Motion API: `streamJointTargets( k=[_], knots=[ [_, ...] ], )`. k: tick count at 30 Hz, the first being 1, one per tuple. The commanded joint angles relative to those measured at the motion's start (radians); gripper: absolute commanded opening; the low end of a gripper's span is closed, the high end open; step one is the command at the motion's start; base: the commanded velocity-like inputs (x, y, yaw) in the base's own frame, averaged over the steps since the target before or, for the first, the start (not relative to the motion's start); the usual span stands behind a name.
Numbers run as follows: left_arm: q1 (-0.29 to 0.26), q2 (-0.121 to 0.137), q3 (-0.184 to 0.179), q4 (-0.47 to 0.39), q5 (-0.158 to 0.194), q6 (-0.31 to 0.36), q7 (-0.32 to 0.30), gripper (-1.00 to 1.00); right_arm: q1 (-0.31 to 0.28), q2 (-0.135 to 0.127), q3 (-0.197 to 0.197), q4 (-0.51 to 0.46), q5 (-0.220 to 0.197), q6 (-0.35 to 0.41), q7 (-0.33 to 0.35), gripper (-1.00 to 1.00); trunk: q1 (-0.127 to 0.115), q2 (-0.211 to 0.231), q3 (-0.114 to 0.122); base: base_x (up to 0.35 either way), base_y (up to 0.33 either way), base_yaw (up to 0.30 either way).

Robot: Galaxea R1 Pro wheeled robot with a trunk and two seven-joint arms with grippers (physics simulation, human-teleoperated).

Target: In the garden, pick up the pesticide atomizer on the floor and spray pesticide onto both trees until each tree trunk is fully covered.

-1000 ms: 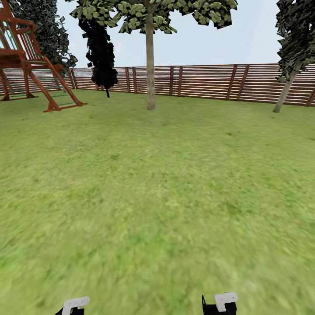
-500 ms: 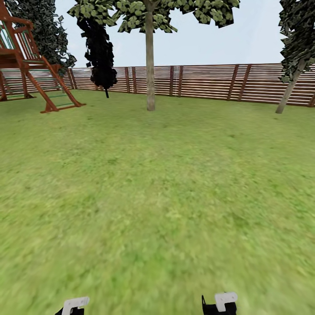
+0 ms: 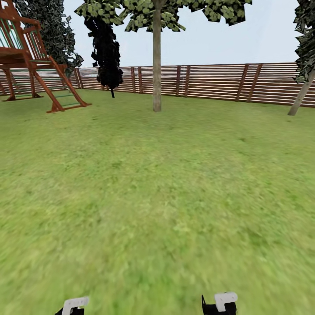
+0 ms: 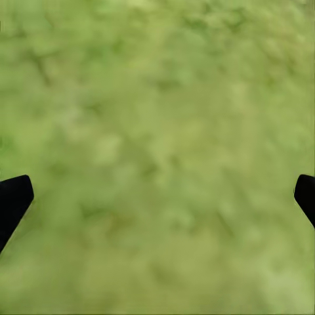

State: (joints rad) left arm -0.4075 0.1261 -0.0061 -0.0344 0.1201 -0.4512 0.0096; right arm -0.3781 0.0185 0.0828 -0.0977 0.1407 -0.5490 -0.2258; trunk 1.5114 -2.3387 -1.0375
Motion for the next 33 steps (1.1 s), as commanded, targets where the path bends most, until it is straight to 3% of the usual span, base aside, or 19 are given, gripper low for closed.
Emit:
streamJointTargets(
  k=[1, 33],
  knots=[
    [0.0, 0.0, -0.002, 0.001, 0.006, -0.003, 0.0, -1.0, -0.001, 0.0, 0.008, 0.001, 0.005, 0.0, -0.01, 1.0, 0.0, 0.0, -0.001, 0.329, 0.112, 0.0],
    [0.001, 0.001, -0.002, 0.001, 0.006, -0.003, -0.001, -1.0, -0.001, 0.0, 0.008, 0.001, 0.005, 0.0, -0.01, 1.0, 0.0, 0.0, -0.001, 0.334, 0.032, 0.0]
  ],
)
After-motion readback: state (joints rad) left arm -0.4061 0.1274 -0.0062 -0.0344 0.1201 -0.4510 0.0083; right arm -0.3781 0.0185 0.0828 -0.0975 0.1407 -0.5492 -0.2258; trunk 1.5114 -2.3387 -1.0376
